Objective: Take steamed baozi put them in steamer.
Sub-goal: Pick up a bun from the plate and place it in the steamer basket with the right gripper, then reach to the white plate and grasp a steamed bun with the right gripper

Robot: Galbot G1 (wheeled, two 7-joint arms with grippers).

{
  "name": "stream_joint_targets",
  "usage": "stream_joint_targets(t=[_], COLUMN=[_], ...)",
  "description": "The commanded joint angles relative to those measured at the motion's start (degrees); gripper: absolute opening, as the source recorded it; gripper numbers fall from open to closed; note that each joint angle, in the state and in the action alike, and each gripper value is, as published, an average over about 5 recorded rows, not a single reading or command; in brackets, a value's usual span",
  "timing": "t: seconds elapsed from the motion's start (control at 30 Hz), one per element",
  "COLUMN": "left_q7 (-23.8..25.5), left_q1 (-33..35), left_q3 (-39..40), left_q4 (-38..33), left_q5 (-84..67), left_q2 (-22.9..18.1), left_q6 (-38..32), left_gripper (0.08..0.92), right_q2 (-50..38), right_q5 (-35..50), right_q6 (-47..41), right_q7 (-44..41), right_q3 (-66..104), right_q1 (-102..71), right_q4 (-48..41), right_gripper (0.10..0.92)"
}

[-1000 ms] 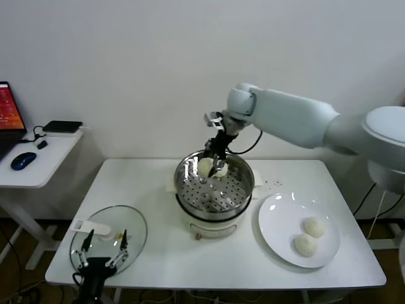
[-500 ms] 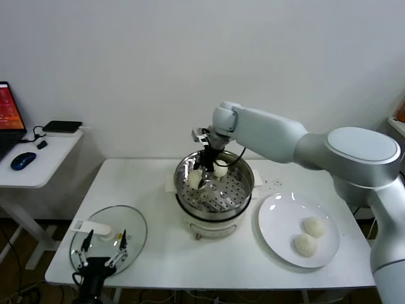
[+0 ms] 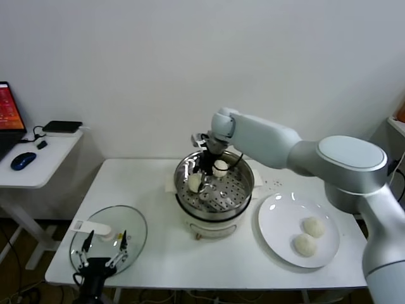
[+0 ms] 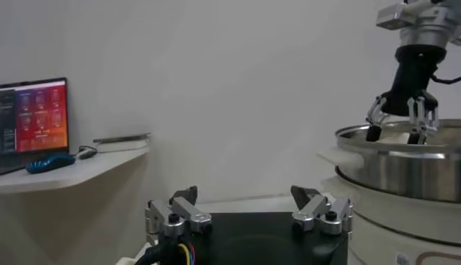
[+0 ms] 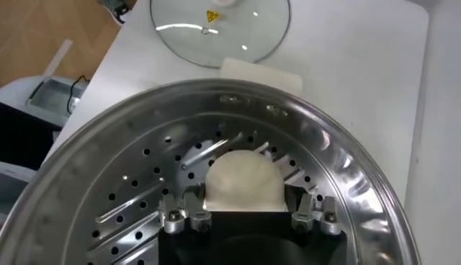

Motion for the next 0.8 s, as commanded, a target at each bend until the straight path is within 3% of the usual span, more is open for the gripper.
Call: stream_joint_targets(t=[0.03,0.33,0.8], left_q7=[0.0,0.0,0.0], left_q1=[-0.1,0.1,0.3], left_q3=[0.1,0.1,0.4], left_q4=[0.0,-0.2,0.1], left_q5=[0.1,0.2,0.3], left_q2=[0.0,-0.1,-0.1], left_q6=[0.1,0.0,0.1], left_gripper=[0.823,0.823,0.823], right_q2=[0.4,-3.0,-22.3], right_q5=[-1.1,-0.4,4.4], right_q6=[0.3,0.5,4.5], right_q7=[0.2,-0.6,-5.4], right_q3=[1.4,0.9,-9.1], right_q1=[-0.7,2.2,18.5], right_q4=[-0.7,3.8,18.8], right_gripper=[0.793,0.823,0.823])
